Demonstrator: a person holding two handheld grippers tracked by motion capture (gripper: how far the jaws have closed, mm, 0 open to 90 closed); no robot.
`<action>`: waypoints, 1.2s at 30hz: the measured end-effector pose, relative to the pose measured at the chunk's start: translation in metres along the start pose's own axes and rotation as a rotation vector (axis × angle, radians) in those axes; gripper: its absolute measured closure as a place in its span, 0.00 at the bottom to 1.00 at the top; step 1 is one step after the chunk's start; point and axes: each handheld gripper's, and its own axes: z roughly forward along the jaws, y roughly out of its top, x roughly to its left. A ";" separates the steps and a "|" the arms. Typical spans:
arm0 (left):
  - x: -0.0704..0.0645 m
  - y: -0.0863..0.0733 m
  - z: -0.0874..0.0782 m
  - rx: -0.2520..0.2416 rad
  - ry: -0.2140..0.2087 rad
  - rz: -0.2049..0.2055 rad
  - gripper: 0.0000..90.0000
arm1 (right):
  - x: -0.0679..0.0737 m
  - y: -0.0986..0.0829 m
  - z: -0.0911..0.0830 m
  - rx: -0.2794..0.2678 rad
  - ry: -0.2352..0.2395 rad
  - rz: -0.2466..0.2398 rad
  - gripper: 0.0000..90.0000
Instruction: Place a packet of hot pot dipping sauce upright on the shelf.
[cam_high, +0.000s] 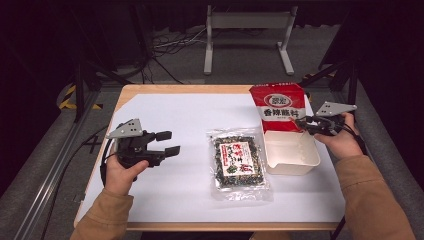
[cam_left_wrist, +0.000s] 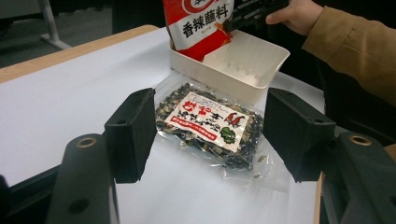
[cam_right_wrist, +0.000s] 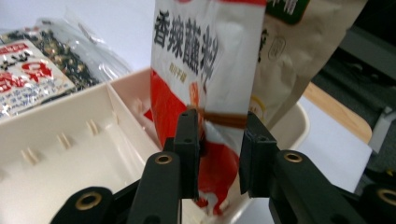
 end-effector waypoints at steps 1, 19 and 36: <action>0.000 0.000 0.000 0.002 0.000 0.000 0.40 | 0.001 0.000 -0.001 0.010 0.001 -0.003 0.83; 0.002 -0.001 0.001 0.001 -0.008 -0.007 0.40 | 0.004 0.001 0.016 0.157 -0.042 -0.031 0.83; 0.003 -0.002 0.004 0.011 -0.015 -0.015 0.40 | -0.004 0.005 0.014 0.093 -0.038 0.103 0.93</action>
